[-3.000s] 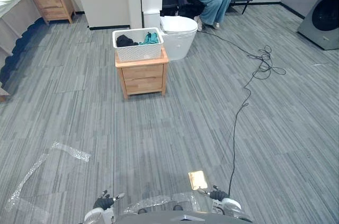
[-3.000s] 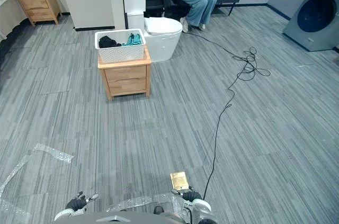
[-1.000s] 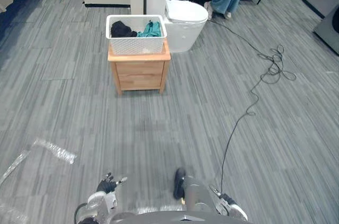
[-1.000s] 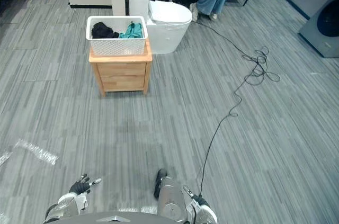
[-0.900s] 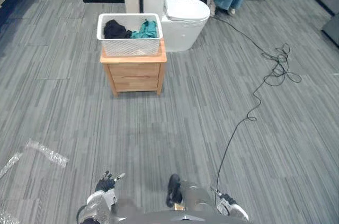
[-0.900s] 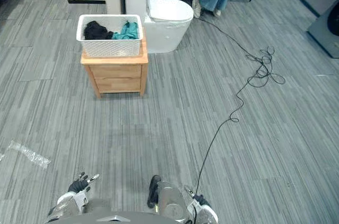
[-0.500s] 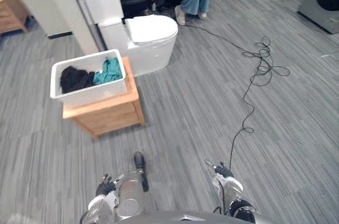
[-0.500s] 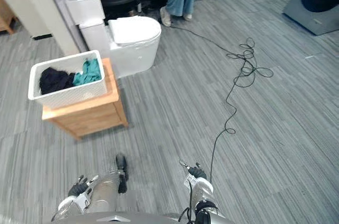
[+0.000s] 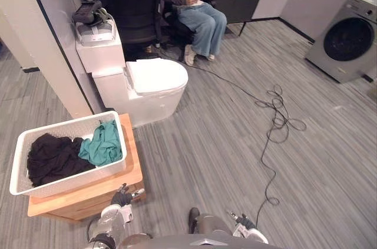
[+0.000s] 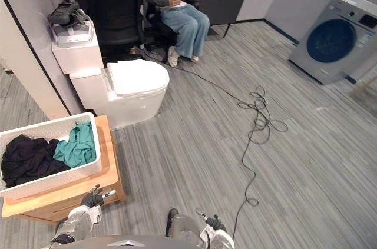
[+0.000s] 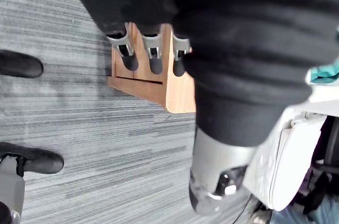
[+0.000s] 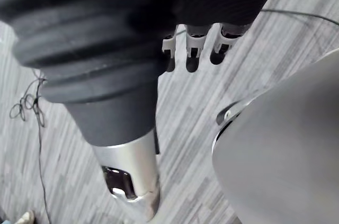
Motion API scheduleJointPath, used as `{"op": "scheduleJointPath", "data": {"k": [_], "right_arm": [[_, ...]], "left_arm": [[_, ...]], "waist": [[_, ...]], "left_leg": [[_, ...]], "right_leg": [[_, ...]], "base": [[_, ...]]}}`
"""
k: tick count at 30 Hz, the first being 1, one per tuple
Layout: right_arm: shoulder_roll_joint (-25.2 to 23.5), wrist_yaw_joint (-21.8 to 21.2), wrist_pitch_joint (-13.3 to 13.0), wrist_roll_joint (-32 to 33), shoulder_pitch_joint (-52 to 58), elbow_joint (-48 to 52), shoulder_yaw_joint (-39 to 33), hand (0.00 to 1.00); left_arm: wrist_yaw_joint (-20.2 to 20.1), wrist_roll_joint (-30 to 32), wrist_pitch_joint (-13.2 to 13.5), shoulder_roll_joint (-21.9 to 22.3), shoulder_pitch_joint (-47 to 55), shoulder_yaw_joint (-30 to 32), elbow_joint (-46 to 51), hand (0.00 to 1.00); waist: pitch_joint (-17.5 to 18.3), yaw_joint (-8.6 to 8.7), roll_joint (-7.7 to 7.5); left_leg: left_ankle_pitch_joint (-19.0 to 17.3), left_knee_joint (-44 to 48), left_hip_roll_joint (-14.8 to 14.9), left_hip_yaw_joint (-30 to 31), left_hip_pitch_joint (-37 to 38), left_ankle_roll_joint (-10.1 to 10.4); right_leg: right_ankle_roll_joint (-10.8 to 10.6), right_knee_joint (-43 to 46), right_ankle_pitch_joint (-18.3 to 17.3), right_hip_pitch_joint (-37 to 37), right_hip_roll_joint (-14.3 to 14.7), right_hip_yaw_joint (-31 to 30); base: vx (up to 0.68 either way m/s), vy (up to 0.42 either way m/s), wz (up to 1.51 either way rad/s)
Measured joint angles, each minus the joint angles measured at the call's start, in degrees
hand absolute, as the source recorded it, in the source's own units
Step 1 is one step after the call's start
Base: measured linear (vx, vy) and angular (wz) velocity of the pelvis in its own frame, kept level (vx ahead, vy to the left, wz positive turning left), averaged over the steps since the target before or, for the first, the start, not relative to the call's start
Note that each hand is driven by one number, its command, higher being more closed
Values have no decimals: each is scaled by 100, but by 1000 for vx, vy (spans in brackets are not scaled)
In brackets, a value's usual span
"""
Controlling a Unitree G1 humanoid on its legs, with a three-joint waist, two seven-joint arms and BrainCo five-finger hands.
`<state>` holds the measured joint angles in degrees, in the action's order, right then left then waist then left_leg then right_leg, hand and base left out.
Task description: Pick up the laundry basket with both hands and put the clothes into the washing machine.
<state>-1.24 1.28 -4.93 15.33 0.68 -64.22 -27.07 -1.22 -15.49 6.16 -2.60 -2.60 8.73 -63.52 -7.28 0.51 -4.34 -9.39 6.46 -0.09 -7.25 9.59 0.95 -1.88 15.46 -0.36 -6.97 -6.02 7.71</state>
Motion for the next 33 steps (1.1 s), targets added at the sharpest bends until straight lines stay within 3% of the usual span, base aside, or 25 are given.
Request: {"op": "scheduleJointPath", "data": {"k": [2, 3, 4, 5, 6, 8, 10, 13, 15, 16, 17, 18, 19, 20, 22, 23, 24, 25, 26, 27, 28, 29, 31, 32, 33], "right_arm": [[137, 0, -1, -42, -60, 31, 82, 0], [229, 5, 9, -148, -129, 47, 170, 0], [321, 6, 7, -191, -159, 55, 266, 0], [344, 9, 12, -199, -201, 52, 268, 0], [346, 20, 9, -206, -294, 43, 284, 0], [365, 30, -12, -206, -459, 33, 340, 0], [411, 50, -38, -205, -600, 26, 380, 0], [551, 65, -112, -214, -578, -105, 462, 0], [667, 70, -106, -215, -569, -311, 632, 0], [707, 73, -105, -215, -572, -448, 671, 0], [748, 77, -104, -213, -522, -482, 677, 0], [742, 77, -104, -211, -511, -521, 663, 0], [625, 65, -97, -211, -501, -676, 636, 0], [419, 87, -106, -213, -448, -728, 588, 0], [342, 129, -72, -179, -397, -703, 346, 0], [335, 132, -64, -150, -402, -639, 362, 0], [337, 148, -59, -148, -417, -632, 389, 0], [368, 179, -62, -148, -406, -562, 488, 0], [441, 181, -38, -176, -435, -405, 697, 0], [460, 164, -39, -177, -422, -346, 823, 0], [434, 125, 10, -162, -406, -346, 1033, 0], [434, 118, 8, -169, -407, -341, 1133, 0], [463, 92, 9, -170, -405, -310, 1345, 0], [478, 46, 2, -171, -414, -298, 1355, 0], [520, 43, -9, -168, -403, -275, 1348, 0]], "left_arm": [[-3, -3, 1, 192, 136, 41, 61, 0], [-2, -6, 8, 324, 152, 59, 193, 0], [-10, -7, 8, 421, 164, 143, 222, 0], [-8, -8, 13, 439, 181, 196, 231, 0], [12, -7, 25, 404, 188, 245, 225, 0], [66, -12, 31, 293, 224, 236, 149, 0], [97, -17, 23, 199, 202, 231, 75, 0], [223, -56, 16, 24, 209, 226, -36, 0], [249, -75, 25, -48, 203, 225, -45, 0], [265, -76, 16, -93, 222, 227, -83, 0], [332, -106, -7, -84, 301, 223, -135, 0], [355, -129, -15, -116, 350, 221, -147, 0], [359, -135, -33, -191, 370, 167, -205, 0], [360, -136, -58, -405, 368, 88, -258, 0], [352, -119, -90, -637, 286, -46, -251, 0], [354, -96, -88, -669, 333, -54, -246, 0], [352, -50, -81, -674, 358, -84, -240, 0], [349, 13, -68, -688, 463, -274, -237, 0], [345, 81, -66, -683, 546, -384, -237, 0], [348, 110, -65, -709, 573, -455, -239, 0], [350, 111, -64, -743, 590, -492, -247, 0], [346, 105, -63, -718, 585, -503, -249, 0], [338, 99, -55, -643, 555, -512, -253, 0], [332, 91, -54, -590, 530, -512, -275, 0], [325, 91, -58, -516, 501, -526, -309, 0]], "waist": [[-23, -10, 234], [-37, -2, 403], [-4, -10, 503], [-22, -29, 542], [-21, -88, 555], [-23, -67, 550], [-31, -43, 508], [5, 97, 393], [10, 108, 398], [21, 103, 432], [78, 96, 535], [127, 117, 554], [185, 213, 379], [209, 300, 157], [217, 318, 95], [205, 278, 113], [200, 260, 122], [209, 206, 169], [209, 183, 252], [214, 197, 277], [211, 269, 289], [213, 285, 296], [205, 286, 315], [201, 293, 275], [154, 318, 365]], "left_leg": [[-297, 856, 257, -225, -348, 264], [-495, 1669, 475, -293, -709, 305], [-599, 2615, 708, -255, -1262, 500], [-629, 3012, 852, -297, -1436, 532], [-670, 3448, 1206, -601, -1548, 494], [-643, 3414, 1818, -842, -1530, 428], [-475, 2994, 2249, -775, -1553, 222], [-48, 2269, 2488, 27, -1705, 258], [166, 2024, 2459, 641, -1816, 257], [354, 1869, 2340, 1072, -1859, 367], [328, 1657, 2281, 1150, -1766, 1038], [-58, 1600, 2214, 1084, -1625, 1351], [-456, 1671, 2002, 945, -1648, 1387], [-428, 1777, 1732, 903, -1814, 1368], [-418, 1576, 1573, 849, -1717, 1365], [-387, 1340, 1533, 665, -1446, 1316], [-363, 1231, 1512, 559, -1300, 1278], [-281, 970, 1464, 246, -1001, 1162], [-204, 740, 1472, -69, -828, 1067], [-169, 660, 1497, -145, -799, 1039], [-125, 565, 1527, -229, -743, 1029], [-99, 509, 1507, -224, -737, 1018], [2, 348, 1402, -211, -748, 1040], [135, 206, 1388, -155, -725, 1074], [258, 111, 1426, -62, -721, 1005]], "right_leg": [[58, -203, -115, 202, 119, 180], [75, -256, -236, 276, 190, 351], [93, -270, -316, 296, 241, 510], [86, -255, -341, 336, 251, 571], [54, -258, -394, 423, 258, 575], [-13, -317, -446, 504, 204, 492], [-142, -171, -585, 407, 22, 408], [-446, 555, -1055, 90, -570, 286], [-746, 964, -1262, -112, -906, 119], [-986, 1129, -1319, -199, -1084, -7], [-1257, 1152, -1297, -245, -1188, -160], [-1414, 1083, -1240, -214, -1278, -263], [-1432, 828, -1061, -99, -1452, -388], [-1404, 468, -699, 25, -1645, -508], [-1357, 5, 518, 210, -1685, -700], [-1225, 70, 1121, 151, -1696, -859], [-1095, 154, 1375, 59, -1709, -887], [-536, 347, 1893, -213, -1741, -805], [-116, 609, 2012, -451, -1726, -559], [-148, 929, 1595, -581, -1632, -436], [-381, 1681, 432, -684, -1206, -202], [-412, 1818, -246, -635, -936, -92], [-541, 1310, -954, -327, -722, -32], [-803, 885, -1225, -117, -694, 72], [-732, 847, -1206, -53, -633, 162]], "base": [[337, -213, 43], [246, -165, 72], [229, -111, 65], [244, -90, 35], [196, -48, -1], [139, -25, -17], [138, 111, -2], [137, 321, 25], [143, 502, 1], [144, 668, -26], [149, 719, -28], [183, 780, -11], [187, 744, 32], [177, 691, 57], [87, 565, 30], [40, 494, -20], [-7, 386, -57], [-38, 302, -90], [-72, 249, -92], [-104, 125, -71], [-103, -8, -34], [-84, -52, -23], [-62, -86, -2], [-62, -115, 19], [-47, -136, 48]]}}
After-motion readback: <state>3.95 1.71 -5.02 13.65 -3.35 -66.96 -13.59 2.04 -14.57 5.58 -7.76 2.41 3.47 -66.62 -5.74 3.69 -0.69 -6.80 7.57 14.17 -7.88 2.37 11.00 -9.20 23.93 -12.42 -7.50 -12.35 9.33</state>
